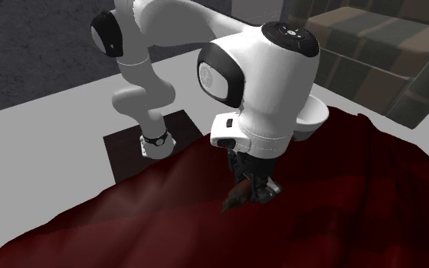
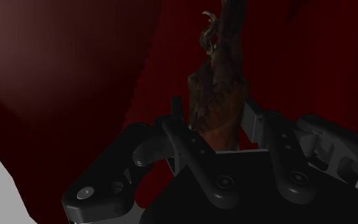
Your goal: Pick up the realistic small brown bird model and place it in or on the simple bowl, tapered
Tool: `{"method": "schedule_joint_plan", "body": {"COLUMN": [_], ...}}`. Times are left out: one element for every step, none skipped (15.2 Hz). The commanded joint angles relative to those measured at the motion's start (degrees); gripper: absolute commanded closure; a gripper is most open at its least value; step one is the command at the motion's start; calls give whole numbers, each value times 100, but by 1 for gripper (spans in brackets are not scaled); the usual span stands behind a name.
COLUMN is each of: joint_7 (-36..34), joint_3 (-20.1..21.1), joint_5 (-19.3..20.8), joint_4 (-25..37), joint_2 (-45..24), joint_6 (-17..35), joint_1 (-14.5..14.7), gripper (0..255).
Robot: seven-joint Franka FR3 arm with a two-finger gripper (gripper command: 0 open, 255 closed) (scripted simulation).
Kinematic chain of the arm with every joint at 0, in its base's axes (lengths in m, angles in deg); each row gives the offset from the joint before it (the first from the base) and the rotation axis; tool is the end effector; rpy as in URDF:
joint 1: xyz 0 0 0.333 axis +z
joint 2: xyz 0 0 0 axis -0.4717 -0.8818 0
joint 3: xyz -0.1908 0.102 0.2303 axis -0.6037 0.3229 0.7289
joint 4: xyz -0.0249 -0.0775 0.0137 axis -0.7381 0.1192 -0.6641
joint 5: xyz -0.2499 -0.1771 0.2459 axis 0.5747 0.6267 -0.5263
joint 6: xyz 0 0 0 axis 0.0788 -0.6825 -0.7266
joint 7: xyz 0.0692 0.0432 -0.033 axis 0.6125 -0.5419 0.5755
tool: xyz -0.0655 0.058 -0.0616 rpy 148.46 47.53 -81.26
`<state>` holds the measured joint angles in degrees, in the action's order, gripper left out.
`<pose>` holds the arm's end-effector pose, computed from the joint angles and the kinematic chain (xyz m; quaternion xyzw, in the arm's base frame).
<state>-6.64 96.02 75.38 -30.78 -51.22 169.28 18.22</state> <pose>0.5961 0.0841 0.5668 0.7411 -0.6710 0.0171 0.0159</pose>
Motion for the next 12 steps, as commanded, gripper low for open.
{"method": "schedule_joint_plan", "body": {"joint_7": [18, 18, 19, 19, 19, 18, 17, 16, 15, 13, 11, 9], "joint_3": [-2, 0, 3, 5, 8, 10, 13, 16, 19, 23, 26, 29], "joint_5": [4, 9, 14, 21, 28, 36, 44, 54, 65, 76, 89, 101], "joint_4": [178, 275, 374, 475, 579, 686, 796, 910, 1026, 1146, 1269, 1381], "joint_2": [-18, -33, -49, -68, -89, -111, -136, -162, -191, -222, -256, -288], "joint_6": [-163, -245, -329, -413, -498, -584, -671, -759, -848, -939, -1031, -1113], "joint_1": [0, 5, 11, 18, 24, 32, 40, 49, 59, 69, 81, 92], "gripper": [255, 255, 255, 255, 255, 255, 255, 255, 255, 255, 255, 255]}}
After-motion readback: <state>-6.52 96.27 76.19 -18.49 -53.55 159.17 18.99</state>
